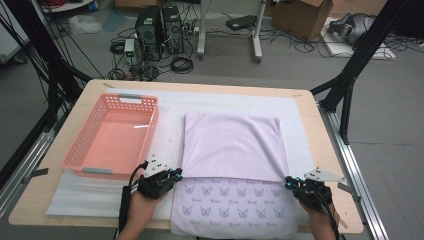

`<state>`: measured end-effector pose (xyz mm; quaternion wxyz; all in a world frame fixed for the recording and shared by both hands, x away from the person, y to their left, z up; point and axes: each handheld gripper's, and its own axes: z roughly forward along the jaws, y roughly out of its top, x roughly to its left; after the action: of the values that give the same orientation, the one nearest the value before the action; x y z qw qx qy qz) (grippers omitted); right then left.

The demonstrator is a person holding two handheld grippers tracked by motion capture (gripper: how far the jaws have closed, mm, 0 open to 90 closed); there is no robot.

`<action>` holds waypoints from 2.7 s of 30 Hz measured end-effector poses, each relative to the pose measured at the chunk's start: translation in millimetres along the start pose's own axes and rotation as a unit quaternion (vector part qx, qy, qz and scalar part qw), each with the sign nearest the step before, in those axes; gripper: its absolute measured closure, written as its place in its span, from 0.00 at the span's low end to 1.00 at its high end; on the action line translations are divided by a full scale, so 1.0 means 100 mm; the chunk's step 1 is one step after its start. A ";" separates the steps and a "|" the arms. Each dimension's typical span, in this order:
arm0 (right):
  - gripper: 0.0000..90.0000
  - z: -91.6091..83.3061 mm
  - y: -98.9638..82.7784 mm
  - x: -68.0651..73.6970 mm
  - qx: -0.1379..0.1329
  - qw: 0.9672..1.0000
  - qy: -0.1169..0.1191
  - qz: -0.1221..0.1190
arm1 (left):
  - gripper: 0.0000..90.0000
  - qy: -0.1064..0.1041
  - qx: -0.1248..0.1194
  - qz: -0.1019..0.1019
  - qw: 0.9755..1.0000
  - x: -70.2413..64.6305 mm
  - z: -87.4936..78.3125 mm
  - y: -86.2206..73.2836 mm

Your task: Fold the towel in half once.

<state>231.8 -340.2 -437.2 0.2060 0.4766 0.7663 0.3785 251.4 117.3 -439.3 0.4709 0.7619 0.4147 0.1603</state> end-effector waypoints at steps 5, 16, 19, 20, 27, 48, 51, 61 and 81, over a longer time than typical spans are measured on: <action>0.95 -0.13 -0.09 0.06 -0.002 1.000 0.001 0.002 | 0.97 -0.002 -0.012 -0.007 1.000 -0.09 -0.12 -0.06; 0.95 -0.44 -0.32 0.25 -0.004 1.000 0.008 -0.005 | 0.97 -0.007 -0.018 -0.012 1.000 -0.34 -0.47 -0.29; 0.95 -0.51 -0.37 0.30 -0.005 1.000 0.010 -0.006 | 0.97 -0.007 -0.018 -0.014 1.000 -0.40 -0.54 -0.35; 0.95 -0.54 -0.39 0.31 -0.004 1.000 0.011 -0.006 | 0.97 -0.008 -0.019 -0.016 1.000 -0.42 -0.56 -0.37; 0.95 -0.69 -0.48 0.39 -0.009 1.000 0.014 -0.007 | 0.97 -0.008 -0.024 -0.008 1.000 -0.54 -0.69 -0.45; 0.95 -1.14 -0.82 0.64 0.005 1.000 0.028 -0.009 | 0.97 -0.047 -0.009 0.015 0.999 -0.84 -1.09 -0.72; 0.95 -1.13 -0.83 0.64 0.010 1.000 0.028 -0.008 | 0.96 -0.051 -0.001 0.009 0.999 -0.81 -1.04 -0.71; 0.73 -0.98 -0.62 0.48 -0.032 0.999 -0.003 0.020 | 0.67 -0.027 -0.022 -0.018 0.999 -0.47 -0.82 -0.45; 0.74 -0.42 -0.24 0.21 -0.020 1.000 -0.021 0.012 | 0.64 -0.008 0.034 -0.007 0.999 -0.04 0.03 -0.03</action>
<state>179.9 -343.7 -428.7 0.2270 0.4890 0.7484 0.3864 249.4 112.5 -442.5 0.4489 0.7757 0.4220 0.1366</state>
